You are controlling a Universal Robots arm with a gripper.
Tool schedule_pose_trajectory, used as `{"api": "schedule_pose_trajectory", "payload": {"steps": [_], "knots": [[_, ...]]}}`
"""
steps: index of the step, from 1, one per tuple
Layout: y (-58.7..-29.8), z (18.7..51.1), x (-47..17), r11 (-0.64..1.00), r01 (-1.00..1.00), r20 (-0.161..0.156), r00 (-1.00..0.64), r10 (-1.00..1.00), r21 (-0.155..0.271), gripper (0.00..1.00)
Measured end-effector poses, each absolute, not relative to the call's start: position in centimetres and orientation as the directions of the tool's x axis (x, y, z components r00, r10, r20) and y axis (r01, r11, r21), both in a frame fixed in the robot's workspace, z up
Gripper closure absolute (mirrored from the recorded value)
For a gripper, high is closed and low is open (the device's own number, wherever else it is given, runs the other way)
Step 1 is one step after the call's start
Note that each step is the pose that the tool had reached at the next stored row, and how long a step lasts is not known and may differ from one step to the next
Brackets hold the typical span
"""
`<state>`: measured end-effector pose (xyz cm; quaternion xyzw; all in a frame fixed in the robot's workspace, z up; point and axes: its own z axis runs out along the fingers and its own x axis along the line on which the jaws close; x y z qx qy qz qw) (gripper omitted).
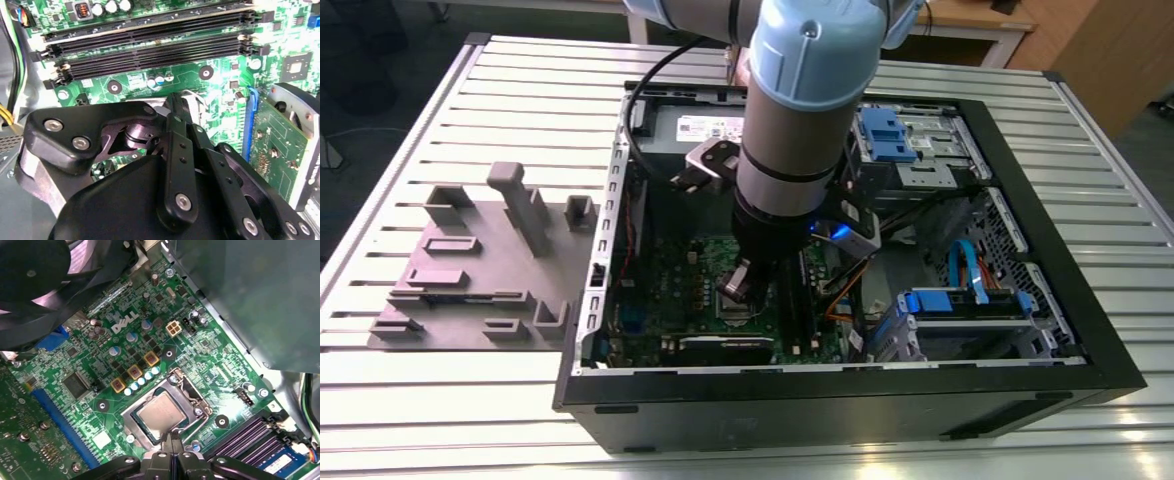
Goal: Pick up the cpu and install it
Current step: 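Install the first cpu locking lever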
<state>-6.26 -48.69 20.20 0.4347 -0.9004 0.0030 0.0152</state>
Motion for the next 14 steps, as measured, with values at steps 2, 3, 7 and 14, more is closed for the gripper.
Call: {"api": "schedule_pose_trajectory", "payload": {"steps": [2, 3, 7, 14], "knots": [[-48.7, 20.2, -6.22, 0.623, -0.782, 0.026, -0.622, -0.782, 0.014, 0.9], [-48.73, 20.19, -6.2, 0.623, -0.782, 0.024, -0.622, -0.782, 0.016, 0.9], [-48.99, 20.19, -6.17, 0.623, -0.781, 0.008, -0.623, -0.782, 0.028, 0.9], [-49.2, 20.13, -6.17, 0.625, -0.78, -0.001, -0.625, -0.78, 0.036, 0.9]]}}
